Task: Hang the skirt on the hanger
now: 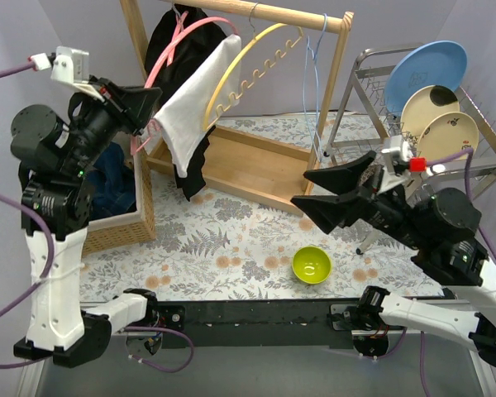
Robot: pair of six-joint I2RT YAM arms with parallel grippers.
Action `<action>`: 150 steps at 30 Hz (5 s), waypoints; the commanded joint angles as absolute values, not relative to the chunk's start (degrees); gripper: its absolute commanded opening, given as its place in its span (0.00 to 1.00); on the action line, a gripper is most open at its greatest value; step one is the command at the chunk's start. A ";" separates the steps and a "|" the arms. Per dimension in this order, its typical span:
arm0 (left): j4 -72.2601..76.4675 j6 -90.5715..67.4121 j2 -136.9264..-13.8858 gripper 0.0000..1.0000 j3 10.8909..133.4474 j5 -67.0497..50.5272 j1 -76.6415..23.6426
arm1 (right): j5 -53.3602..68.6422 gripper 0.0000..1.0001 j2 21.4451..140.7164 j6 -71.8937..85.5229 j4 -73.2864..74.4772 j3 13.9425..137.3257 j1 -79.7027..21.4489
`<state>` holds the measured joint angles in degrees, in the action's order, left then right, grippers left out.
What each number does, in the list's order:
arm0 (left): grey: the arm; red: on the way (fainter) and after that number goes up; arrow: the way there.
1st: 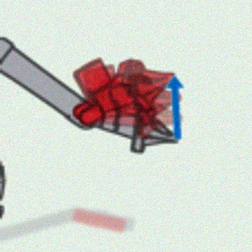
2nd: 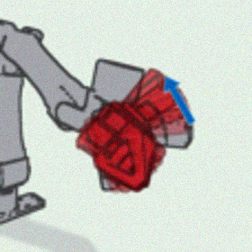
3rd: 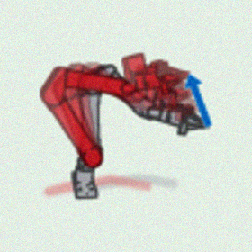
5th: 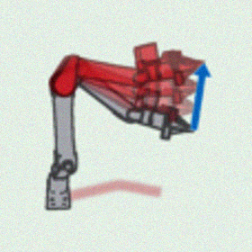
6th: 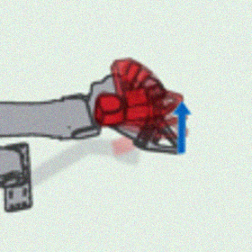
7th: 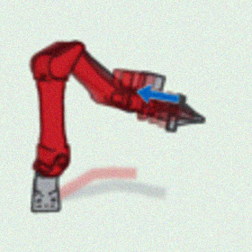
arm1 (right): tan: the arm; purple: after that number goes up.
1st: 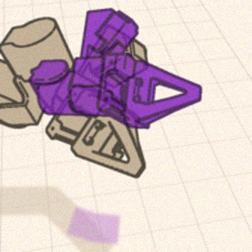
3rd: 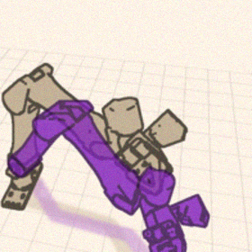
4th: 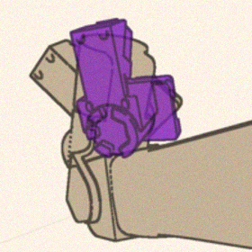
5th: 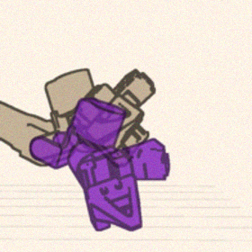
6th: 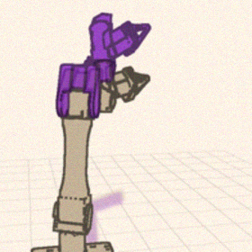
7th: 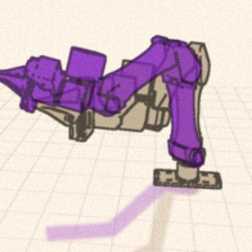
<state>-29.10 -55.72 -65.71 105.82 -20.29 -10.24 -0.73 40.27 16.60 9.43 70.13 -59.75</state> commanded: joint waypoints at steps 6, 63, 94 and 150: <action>-35.50 -55.45 -55.91 0.00 105.12 -13.18 -10.37 | 8.25 0.67 53.87 23.81 11.96 78.31 -59.94; -47.55 -63.37 -42.98 0.00 104.68 4.56 -10.28 | -35.95 0.01 82.54 -0.53 -23.64 80.86 -88.95; -46.93 -54.24 -46.58 0.00 105.38 23.98 -10.28 | -8.37 0.01 71.37 -25.93 -45.27 86.48 -105.82; -35.08 -60.99 -45.53 0.00 111.63 16.88 -10.37 | -24.61 0.01 94.29 -14.17 -47.02 102.39 -81.75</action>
<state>-42.15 -55.46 -48.07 114.04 24.73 -10.50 -22.41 91.20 -24.03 -42.06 101.34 -87.94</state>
